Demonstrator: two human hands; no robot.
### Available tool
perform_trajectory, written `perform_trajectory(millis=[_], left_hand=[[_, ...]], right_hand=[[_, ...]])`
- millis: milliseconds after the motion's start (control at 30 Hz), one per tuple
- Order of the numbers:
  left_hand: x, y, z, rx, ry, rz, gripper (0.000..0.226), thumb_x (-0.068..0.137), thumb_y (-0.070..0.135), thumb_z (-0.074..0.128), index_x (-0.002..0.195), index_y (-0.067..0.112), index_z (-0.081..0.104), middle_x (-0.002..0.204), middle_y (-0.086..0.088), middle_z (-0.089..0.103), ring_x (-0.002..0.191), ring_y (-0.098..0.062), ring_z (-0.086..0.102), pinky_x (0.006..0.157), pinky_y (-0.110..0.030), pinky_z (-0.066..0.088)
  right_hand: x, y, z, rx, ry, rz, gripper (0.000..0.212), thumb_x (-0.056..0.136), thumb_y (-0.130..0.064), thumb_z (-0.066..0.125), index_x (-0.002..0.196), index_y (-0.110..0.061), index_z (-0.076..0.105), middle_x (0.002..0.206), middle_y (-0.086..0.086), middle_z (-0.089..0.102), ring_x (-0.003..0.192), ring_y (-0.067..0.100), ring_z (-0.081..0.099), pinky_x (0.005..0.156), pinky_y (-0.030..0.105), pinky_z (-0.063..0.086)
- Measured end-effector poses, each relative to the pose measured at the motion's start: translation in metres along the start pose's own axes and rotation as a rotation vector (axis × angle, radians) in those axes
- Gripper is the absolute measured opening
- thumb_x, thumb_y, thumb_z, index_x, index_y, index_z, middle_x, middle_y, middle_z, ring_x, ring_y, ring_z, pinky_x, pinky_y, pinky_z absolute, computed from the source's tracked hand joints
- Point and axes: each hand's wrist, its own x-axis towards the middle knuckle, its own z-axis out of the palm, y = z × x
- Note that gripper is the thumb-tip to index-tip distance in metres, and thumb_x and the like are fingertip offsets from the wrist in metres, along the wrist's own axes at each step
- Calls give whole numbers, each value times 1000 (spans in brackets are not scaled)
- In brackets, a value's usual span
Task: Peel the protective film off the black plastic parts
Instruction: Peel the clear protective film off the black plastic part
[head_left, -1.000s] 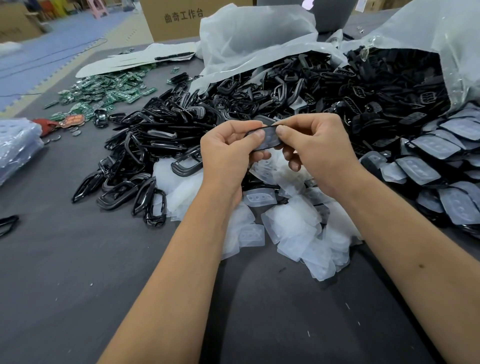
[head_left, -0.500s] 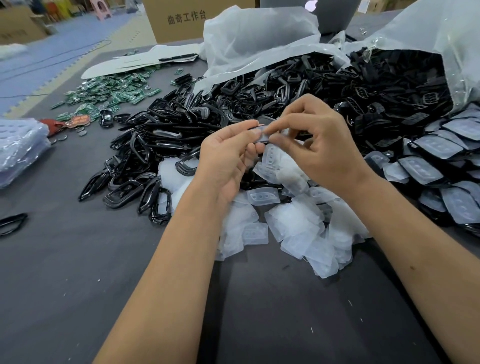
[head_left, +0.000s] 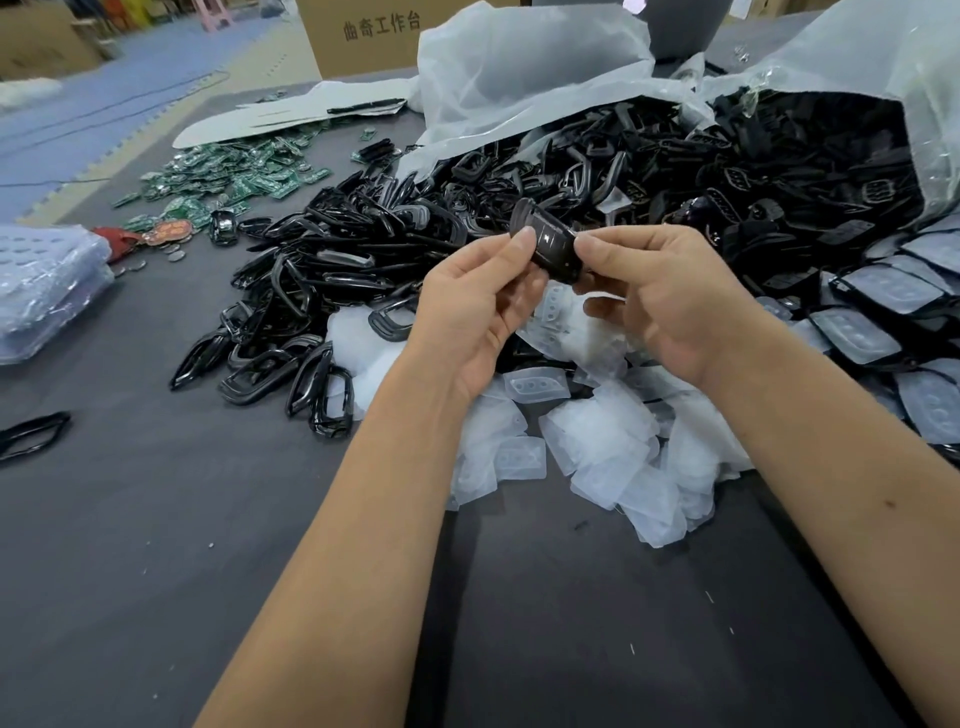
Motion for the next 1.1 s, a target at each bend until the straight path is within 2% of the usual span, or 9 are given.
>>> perform_trajectory(millis=[133, 267, 400, 500, 600, 667, 800, 900, 1100], left_hand=[[1, -1, 1, 0, 19, 0, 10, 96, 8, 69, 88, 5, 73, 77, -7, 70, 64, -11, 60, 58, -16, 55], [3, -3, 2, -14, 38, 17, 9, 96, 10, 70, 89, 5, 73, 76, -6, 70, 63, -9, 61, 57, -15, 55], [4, -4, 2, -10, 43, 22, 10, 97, 10, 69, 88, 5, 71, 76, -6, 68, 63, -9, 60, 57, -15, 55], [4, -6, 2, -3, 39, 20, 12, 98, 11, 68, 88, 6, 72, 77, -6, 69, 65, -10, 62, 60, -17, 56], [4, -7, 3, -22, 27, 25, 11, 99, 11, 66, 91, 7, 73, 83, -7, 74, 73, -13, 68, 65, -20, 58], [4, -6, 3, -50, 38, 13, 8, 98, 9, 67, 93, 6, 72, 82, -8, 76, 69, -14, 70, 62, -21, 58], [5, -6, 3, -29, 77, 2, 8, 97, 8, 68, 90, 6, 72, 80, -9, 74, 65, -12, 64, 56, -19, 55], [5, -6, 2, 22, 60, 7, 9, 97, 9, 68, 90, 5, 73, 81, -10, 70, 64, -11, 57, 54, -18, 53], [4, -5, 2, 12, 9, -24, 8, 98, 11, 67, 96, 6, 72, 77, -6, 73, 58, -7, 60, 54, -17, 51]], right_hand=[[-2, 1, -2, 101, -65, 13, 13, 96, -7, 67, 97, -11, 79, 95, 9, 77, 81, 15, 67, 71, 26, 56], [-1, 3, -5, 86, -126, 3, 20, 95, 1, 65, 104, -11, 78, 94, 7, 78, 82, 14, 71, 74, 27, 59], [0, 6, -4, 73, -84, -43, 26, 89, 5, 70, 102, -15, 80, 88, 5, 77, 80, 15, 72, 78, 28, 59], [1, 8, -3, 72, -56, -107, 29, 86, 8, 71, 108, -12, 76, 81, 3, 73, 80, 17, 70, 84, 31, 58], [0, 8, -2, 68, -69, -148, 29, 87, 11, 70, 109, -8, 74, 76, 2, 70, 72, 14, 67, 78, 27, 57], [0, 7, -1, 71, -67, -145, 31, 87, 11, 69, 114, -5, 72, 78, 4, 70, 72, 14, 68, 77, 26, 57], [1, 6, -1, 84, -64, -79, 43, 89, 13, 68, 129, -2, 65, 89, 8, 71, 84, 18, 72, 82, 28, 59], [1, 4, -1, 184, -86, -44, 47, 89, 18, 62, 133, 0, 61, 101, 14, 75, 98, 25, 75, 87, 32, 60], [1, 4, -4, 268, -120, -60, 45, 87, 17, 61, 130, 2, 62, 100, 14, 79, 100, 28, 76, 88, 33, 59]])
